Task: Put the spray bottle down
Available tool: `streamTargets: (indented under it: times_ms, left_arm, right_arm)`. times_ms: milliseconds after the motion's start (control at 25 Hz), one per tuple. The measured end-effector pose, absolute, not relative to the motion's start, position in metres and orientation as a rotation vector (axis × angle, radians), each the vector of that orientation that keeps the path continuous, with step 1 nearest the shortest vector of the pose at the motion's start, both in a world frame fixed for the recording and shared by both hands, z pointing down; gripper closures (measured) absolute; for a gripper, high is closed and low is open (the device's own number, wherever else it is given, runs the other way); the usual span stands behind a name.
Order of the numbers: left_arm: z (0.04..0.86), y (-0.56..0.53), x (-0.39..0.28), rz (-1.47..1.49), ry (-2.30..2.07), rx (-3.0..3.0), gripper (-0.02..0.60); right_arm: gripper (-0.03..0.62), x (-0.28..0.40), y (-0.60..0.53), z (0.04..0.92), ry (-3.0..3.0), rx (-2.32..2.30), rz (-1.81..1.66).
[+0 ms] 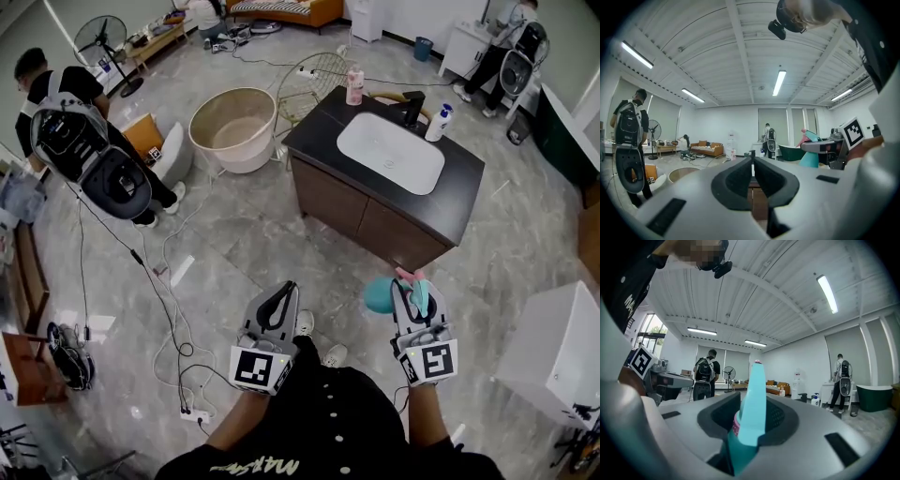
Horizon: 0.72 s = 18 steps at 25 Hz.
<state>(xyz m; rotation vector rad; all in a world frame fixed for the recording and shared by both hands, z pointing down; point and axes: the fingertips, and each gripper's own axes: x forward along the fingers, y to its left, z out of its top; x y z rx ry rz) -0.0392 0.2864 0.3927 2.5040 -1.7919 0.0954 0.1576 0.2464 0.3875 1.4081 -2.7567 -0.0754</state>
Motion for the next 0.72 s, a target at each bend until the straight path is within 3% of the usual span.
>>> streamTargets:
  times_ms: [720]
  left_arm:
    - [0.395,0.090,-0.061,0.052,-1.717,2.579,0.558]
  right_arm:
    - [0.487,0.129,0.067,0.388,-2.716,1.457,-0.135]
